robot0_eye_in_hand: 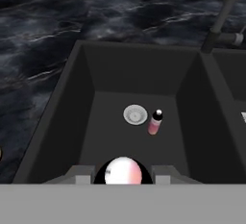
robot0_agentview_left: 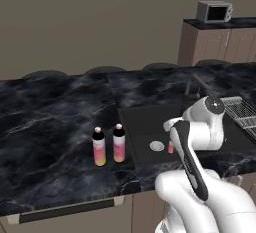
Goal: Place the large bottle from the dining counter next to the other large bottle outside the sink, and place the small bottle from the dining counter next to the other small bottle inside the sink.
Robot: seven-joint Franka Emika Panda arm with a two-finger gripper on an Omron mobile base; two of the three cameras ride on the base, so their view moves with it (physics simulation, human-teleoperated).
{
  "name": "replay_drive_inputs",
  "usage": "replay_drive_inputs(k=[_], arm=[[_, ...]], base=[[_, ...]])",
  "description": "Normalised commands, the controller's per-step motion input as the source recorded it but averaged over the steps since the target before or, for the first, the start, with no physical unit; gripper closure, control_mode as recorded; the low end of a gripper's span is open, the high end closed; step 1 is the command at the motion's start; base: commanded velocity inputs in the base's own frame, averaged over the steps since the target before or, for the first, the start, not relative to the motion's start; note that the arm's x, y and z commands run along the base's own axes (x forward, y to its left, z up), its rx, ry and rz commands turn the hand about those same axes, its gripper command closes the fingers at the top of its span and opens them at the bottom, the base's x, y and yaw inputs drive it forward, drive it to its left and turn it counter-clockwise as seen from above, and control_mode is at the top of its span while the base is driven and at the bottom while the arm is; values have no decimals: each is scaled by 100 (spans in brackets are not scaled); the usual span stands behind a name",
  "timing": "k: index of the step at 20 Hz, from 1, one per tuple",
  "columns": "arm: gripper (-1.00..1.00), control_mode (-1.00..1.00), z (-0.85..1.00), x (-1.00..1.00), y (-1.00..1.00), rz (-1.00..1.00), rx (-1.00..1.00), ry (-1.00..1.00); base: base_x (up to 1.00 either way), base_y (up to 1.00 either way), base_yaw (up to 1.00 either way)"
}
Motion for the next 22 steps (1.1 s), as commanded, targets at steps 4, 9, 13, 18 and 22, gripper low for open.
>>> replay_drive_inputs(k=[4,9,13,18,22], arm=[[100,-100,-11,12,3,0,0,-8],[100,-100,-9,13,7,-2,0,-1],[100,-100,-11,12,17,-1,0,3],[100,-100,-15,12,19,0,0,6],[100,-100,-18,12,15,0,2,4]], base=[[0,0,0],[0,0,0],[0,0,0],[0,0,0],[0,0,0]])
